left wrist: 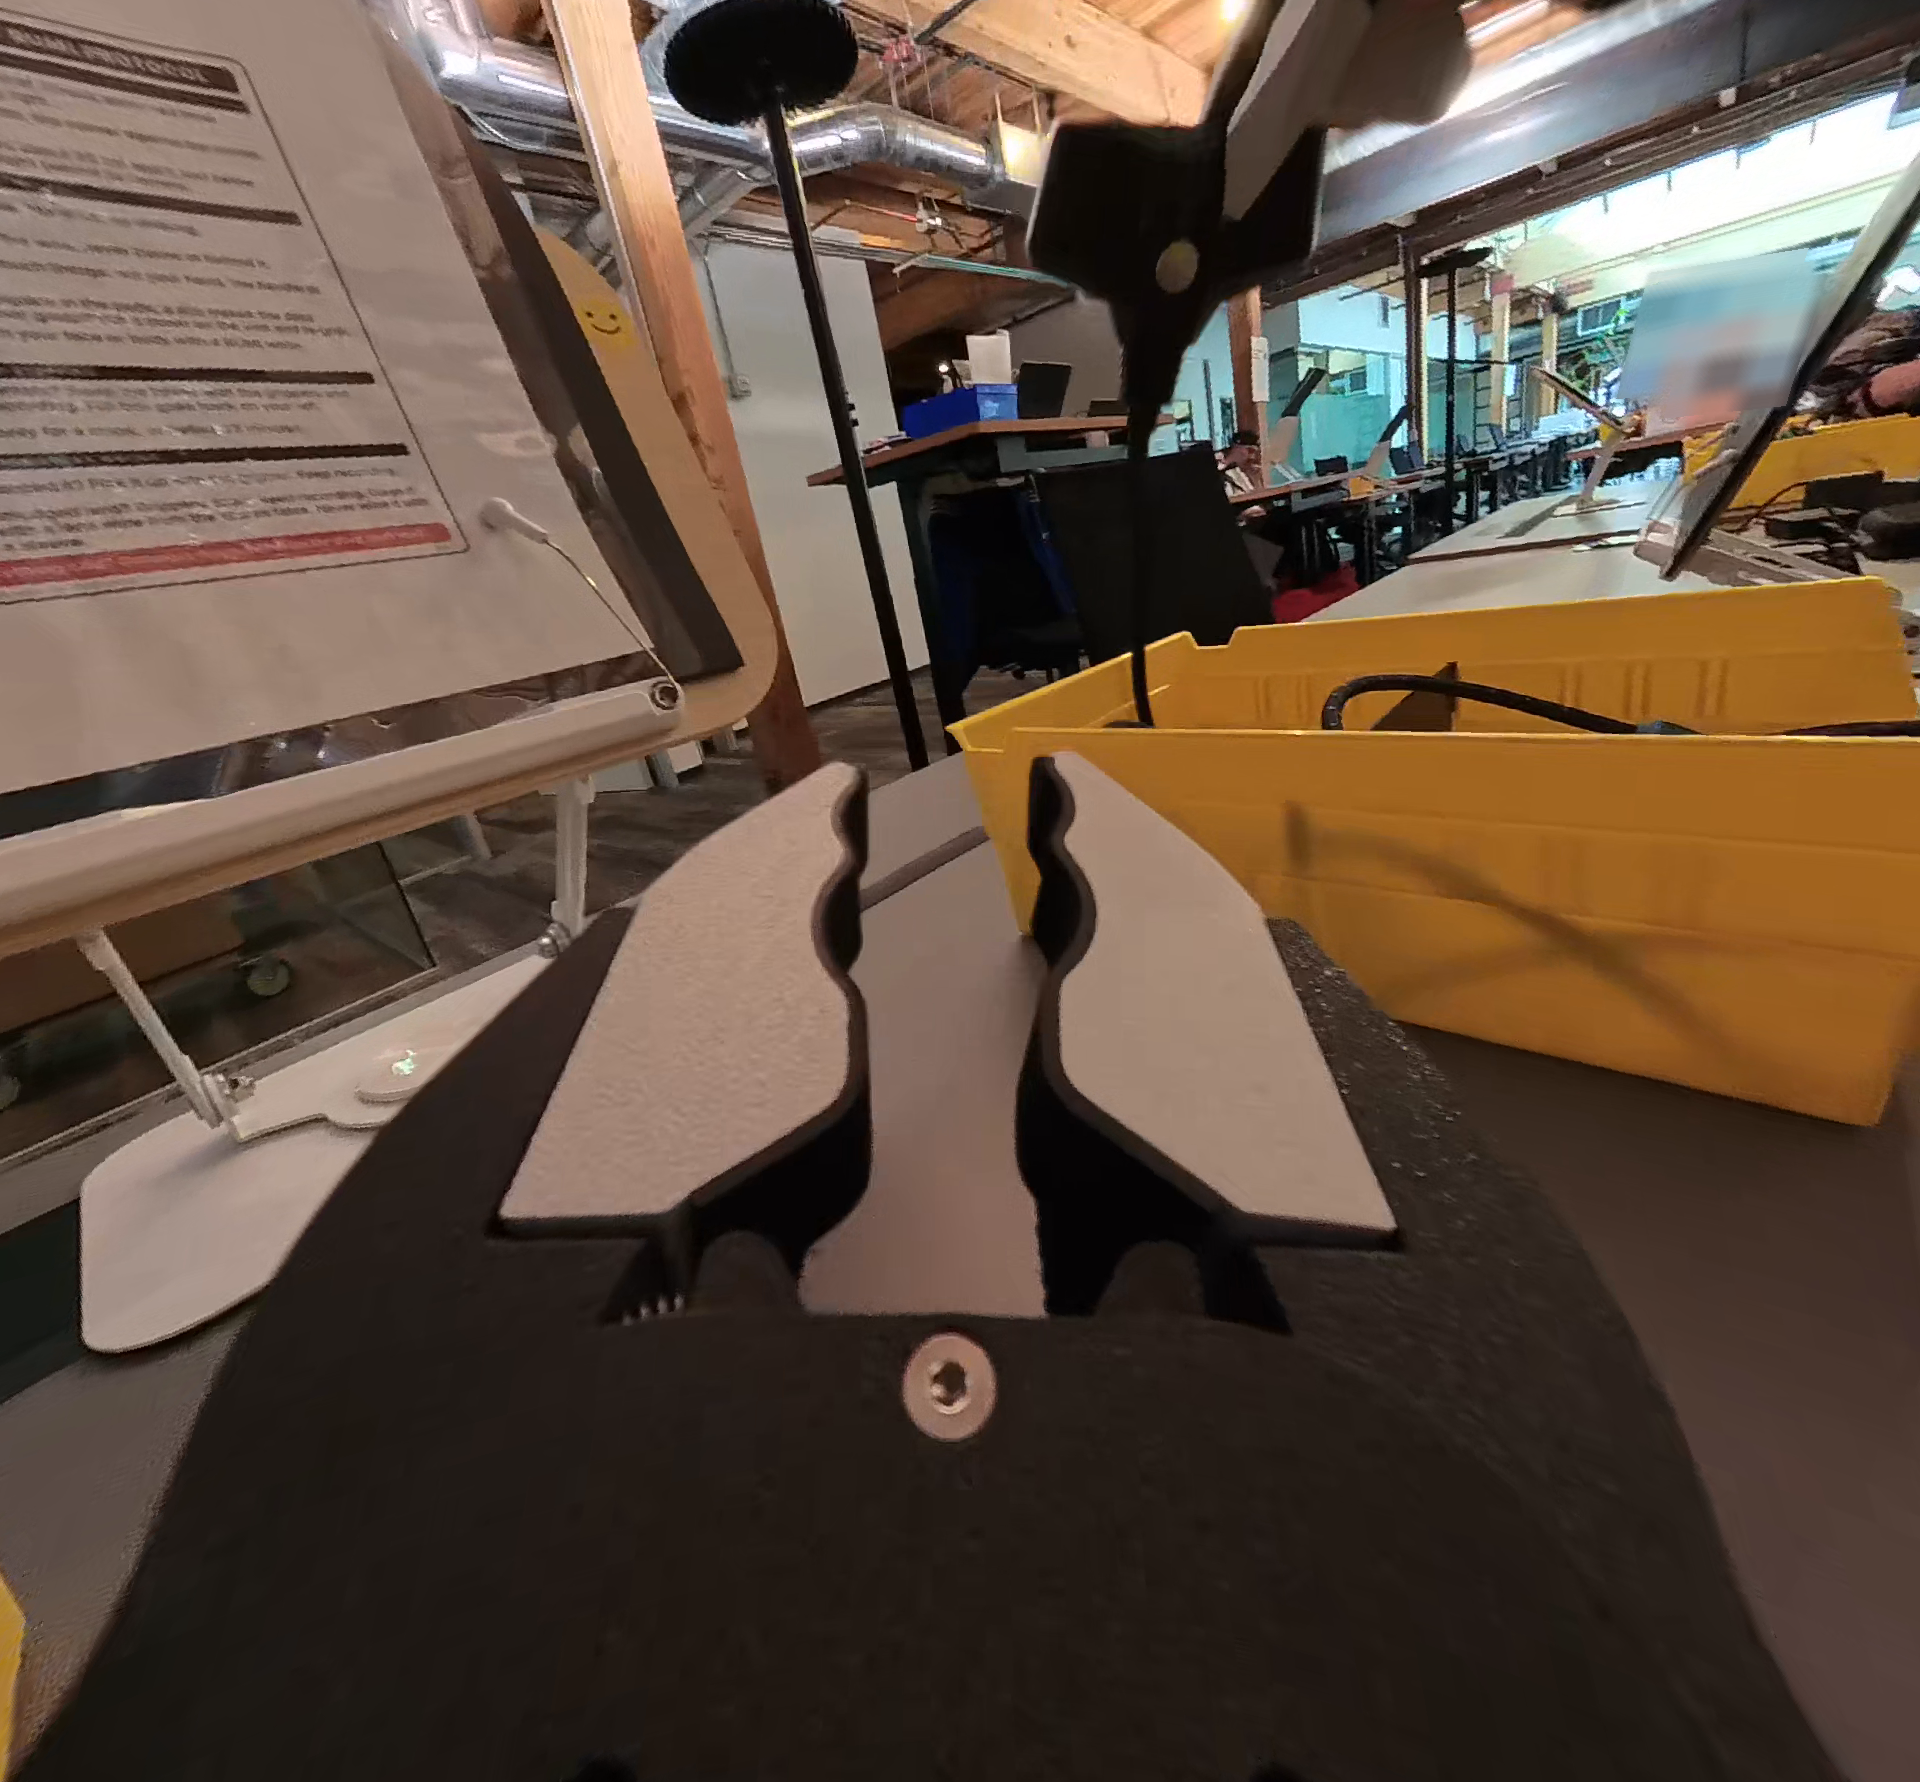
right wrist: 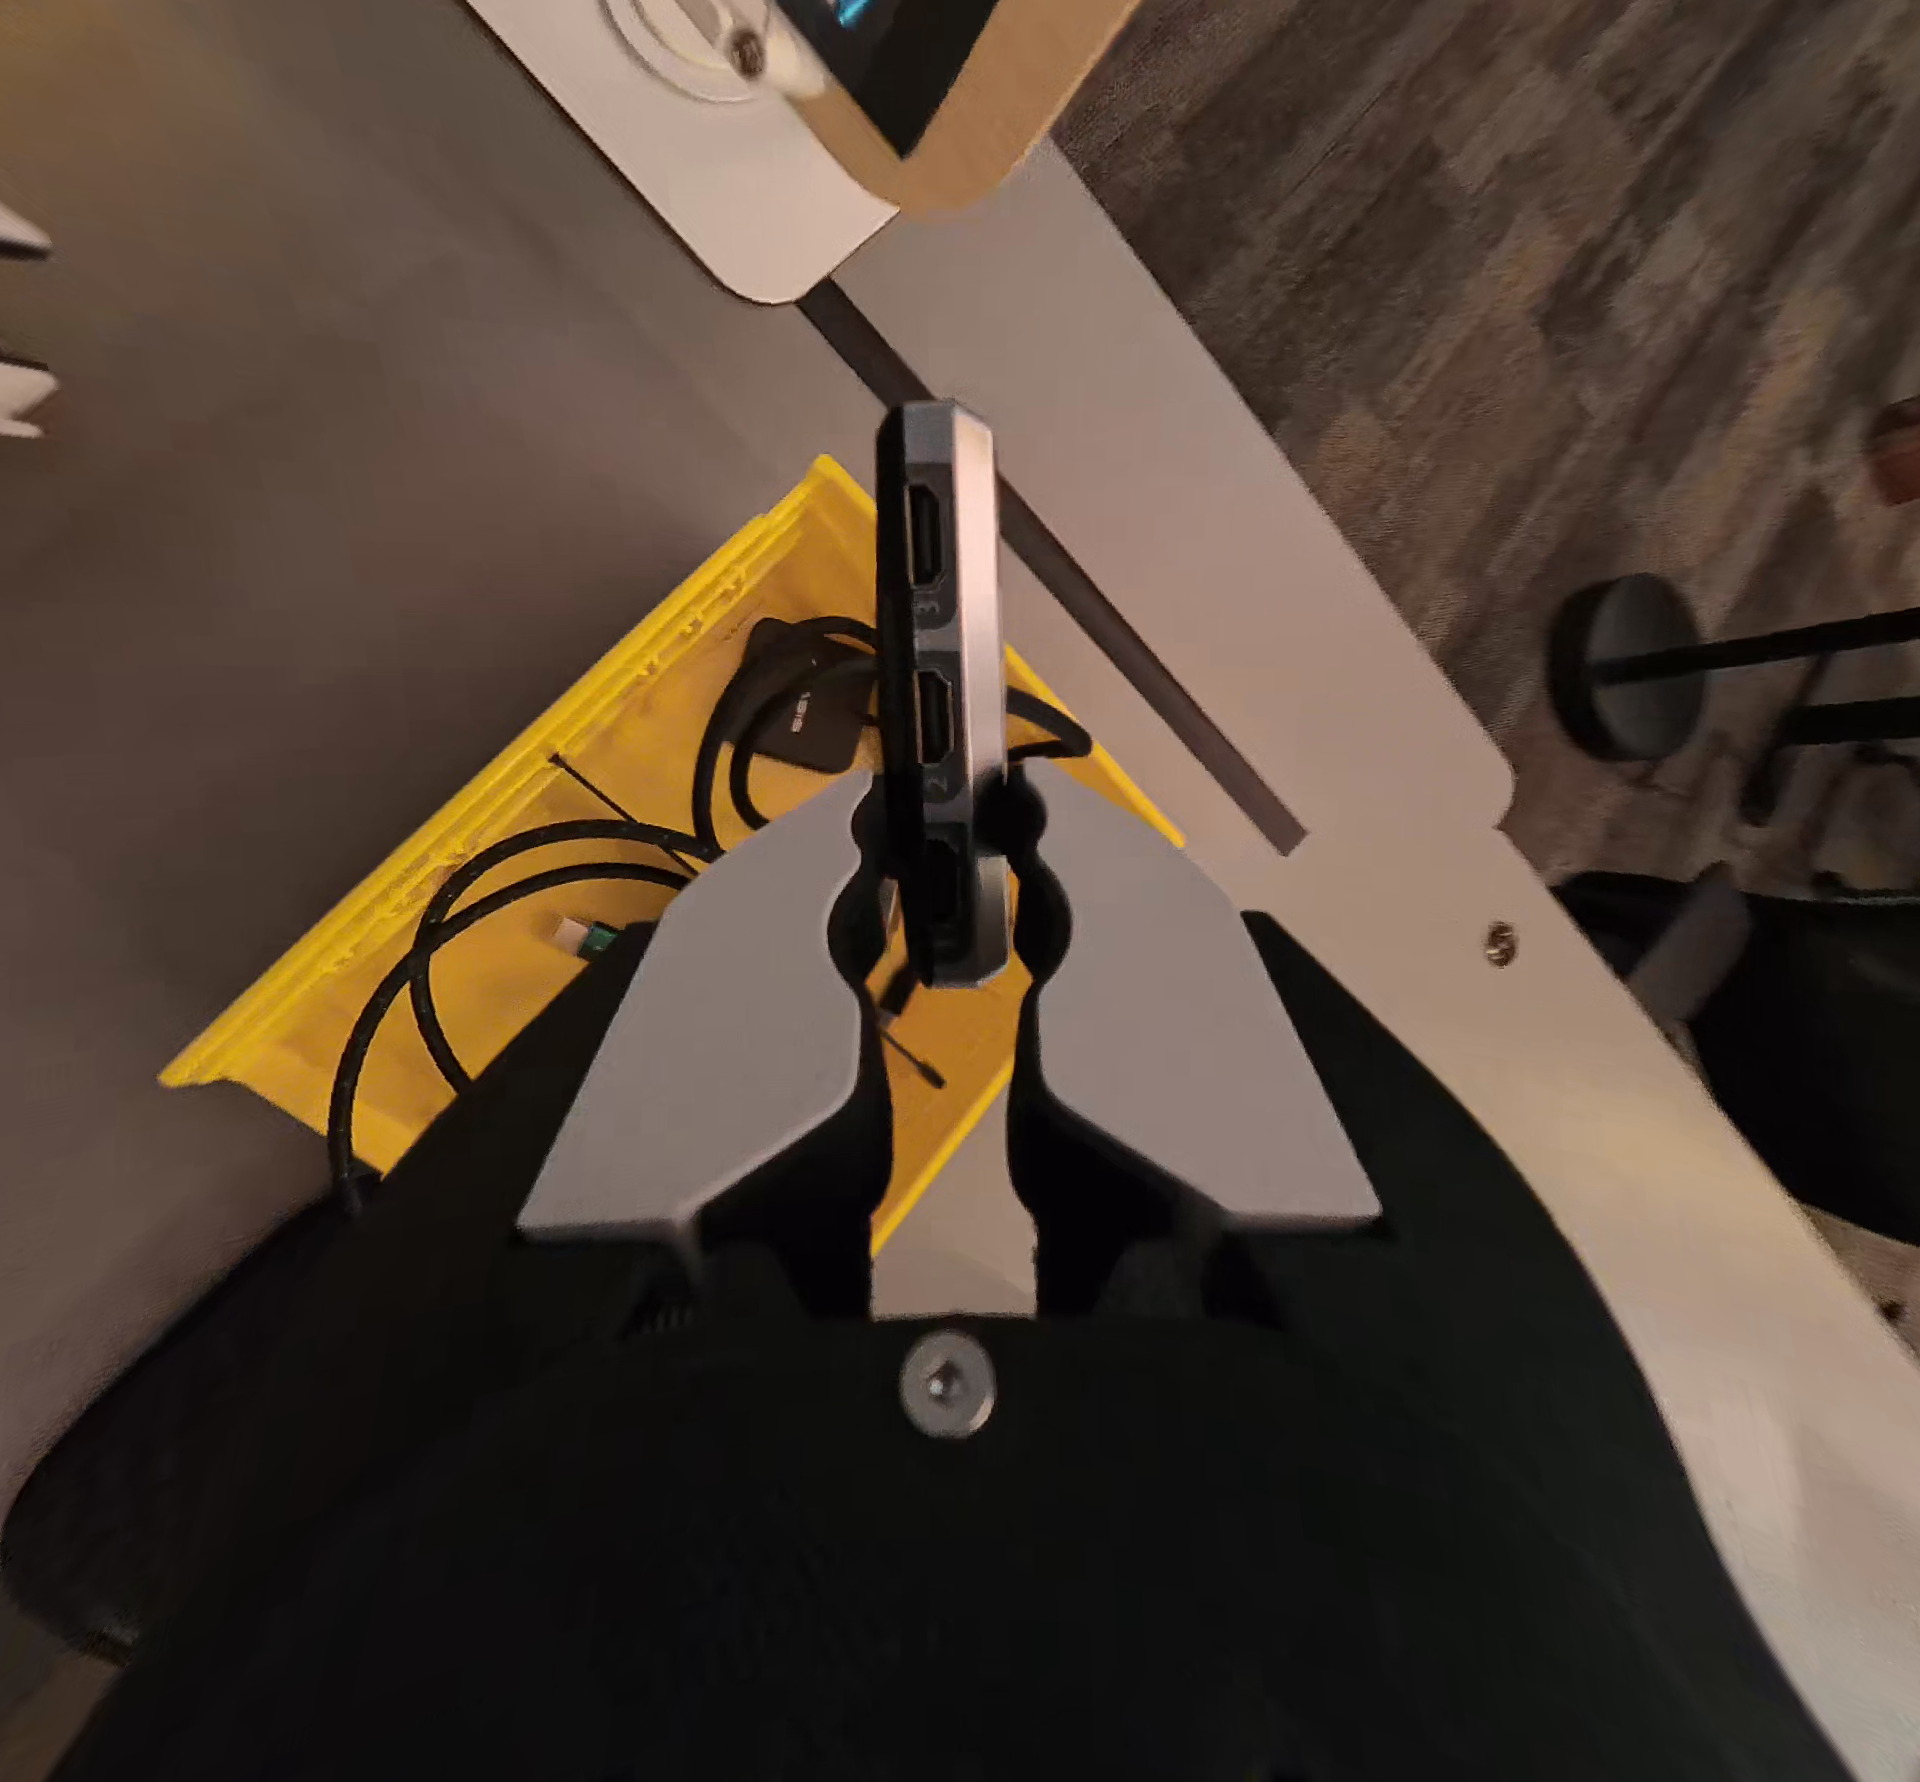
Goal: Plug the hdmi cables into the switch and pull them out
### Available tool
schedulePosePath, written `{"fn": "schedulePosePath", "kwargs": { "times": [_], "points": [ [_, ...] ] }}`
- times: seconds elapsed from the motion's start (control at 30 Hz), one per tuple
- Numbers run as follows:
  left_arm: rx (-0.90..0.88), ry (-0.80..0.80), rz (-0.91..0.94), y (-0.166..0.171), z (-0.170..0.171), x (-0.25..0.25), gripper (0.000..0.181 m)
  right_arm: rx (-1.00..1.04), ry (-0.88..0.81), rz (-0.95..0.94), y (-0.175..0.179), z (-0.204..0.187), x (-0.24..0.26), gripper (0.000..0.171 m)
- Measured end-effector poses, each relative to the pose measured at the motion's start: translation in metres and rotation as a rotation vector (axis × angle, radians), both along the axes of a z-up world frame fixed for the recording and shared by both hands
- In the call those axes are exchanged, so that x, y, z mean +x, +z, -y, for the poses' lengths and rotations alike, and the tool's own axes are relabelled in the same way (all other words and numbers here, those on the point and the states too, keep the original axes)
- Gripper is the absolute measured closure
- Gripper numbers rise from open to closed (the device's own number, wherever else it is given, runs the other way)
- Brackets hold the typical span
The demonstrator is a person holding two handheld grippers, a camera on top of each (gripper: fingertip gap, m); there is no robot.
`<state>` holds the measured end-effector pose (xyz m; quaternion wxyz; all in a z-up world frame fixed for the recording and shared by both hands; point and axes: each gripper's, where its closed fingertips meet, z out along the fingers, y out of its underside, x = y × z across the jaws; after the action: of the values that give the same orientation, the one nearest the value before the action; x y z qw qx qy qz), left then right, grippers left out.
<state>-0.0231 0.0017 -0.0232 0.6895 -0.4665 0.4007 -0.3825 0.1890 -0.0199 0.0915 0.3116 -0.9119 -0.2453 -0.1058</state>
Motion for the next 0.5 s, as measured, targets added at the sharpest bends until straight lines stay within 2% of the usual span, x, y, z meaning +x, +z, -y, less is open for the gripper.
{"fn": "schedulePosePath", "kwargs": {
  "times": [0.07, 0.2, 0.3, 0.4, 0.5],
  "points": [
    [0.022, -0.05, -0.034, -0.004, 0.007, 0.002, 0.181, -0.016, -0.025, -0.047, -0.024, -0.002, 0.011, 0.149],
    [0.021, -0.047, -0.051, -0.007, 0.006, 0.005, 0.181, -0.048, 0.056, -0.053, -0.075, -0.002, 0.017, 0.148],
    [0.025, -0.021, -0.072, -0.011, 0.002, 0.009, 0.171, -0.093, 0.141, 0.109, -0.103, -0.004, 0.015, 0.148],
    [0.037, -0.024, -0.098, -0.014, 0.004, 0.013, 0.17, -0.167, 0.22, 0.265, -0.126, -0.005, 0.002, 0.145],
    [0.033, -0.025, -0.126, -0.019, 0.004, 0.015, 0.168, -0.222, 0.249, 0.3, -0.143, -0.01, -0.018, 0.143]
  ]
}}
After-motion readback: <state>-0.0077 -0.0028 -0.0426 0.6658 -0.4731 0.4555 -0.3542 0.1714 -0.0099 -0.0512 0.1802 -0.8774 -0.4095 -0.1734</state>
